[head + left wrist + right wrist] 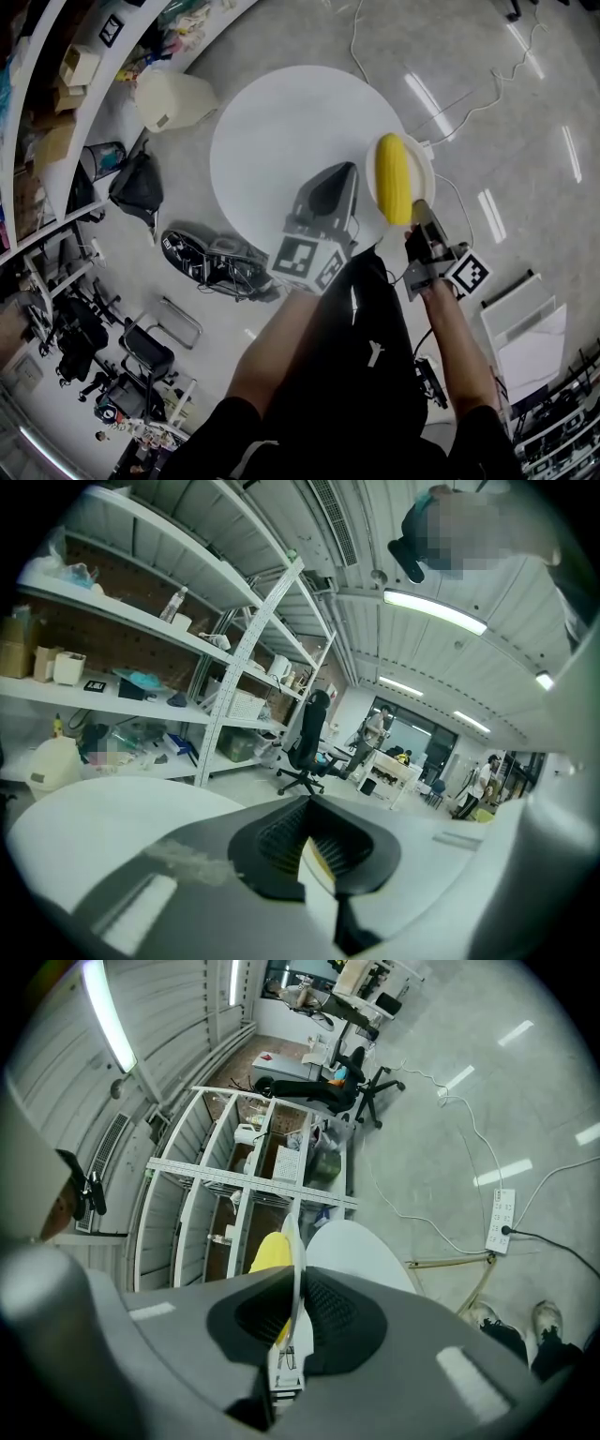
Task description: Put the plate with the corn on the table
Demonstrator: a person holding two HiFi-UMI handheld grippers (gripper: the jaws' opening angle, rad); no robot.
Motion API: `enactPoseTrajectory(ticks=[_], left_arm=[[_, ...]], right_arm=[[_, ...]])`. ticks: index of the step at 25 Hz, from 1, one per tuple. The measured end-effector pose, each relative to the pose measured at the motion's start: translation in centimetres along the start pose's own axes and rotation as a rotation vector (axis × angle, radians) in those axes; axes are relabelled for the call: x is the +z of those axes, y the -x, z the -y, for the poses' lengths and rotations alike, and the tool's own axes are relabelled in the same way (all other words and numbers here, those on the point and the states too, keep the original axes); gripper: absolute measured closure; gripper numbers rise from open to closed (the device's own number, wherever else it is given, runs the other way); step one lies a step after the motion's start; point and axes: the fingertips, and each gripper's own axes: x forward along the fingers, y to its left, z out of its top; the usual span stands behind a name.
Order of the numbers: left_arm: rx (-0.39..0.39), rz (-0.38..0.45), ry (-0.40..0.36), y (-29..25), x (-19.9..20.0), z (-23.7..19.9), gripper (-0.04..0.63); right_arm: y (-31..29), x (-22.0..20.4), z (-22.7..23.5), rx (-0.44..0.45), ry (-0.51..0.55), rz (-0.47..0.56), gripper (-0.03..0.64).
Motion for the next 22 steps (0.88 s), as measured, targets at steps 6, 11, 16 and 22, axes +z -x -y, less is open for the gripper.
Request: enactPoseTrajectory(ticks=[6, 11, 16, 22], left_arm=[[0.008, 0.0, 0.013, -0.4, -1.2, -0.7, 0.591], [0.009, 0.001, 0.013, -0.7, -1.6, -1.3, 0.591], [0.012, 0.006, 0.025, -1.1, -2.0, -2.0, 0.591], [0.021, 0.005, 0.034, -1.3, -2.8, -2.6, 0.591]], right_arm=[[-0.7, -0.5, 1.5, -0.004, -0.013, -0.003, 0.581], [-1.3, -0.8, 2.3, -0.001, -0.024, 0.001, 0.581], [-2.1, -1.0, 3.2, 0.0, -0.022, 0.005, 0.58], [-2.6, -1.0, 4.5, -0.009, -0.024, 0.011, 0.581]])
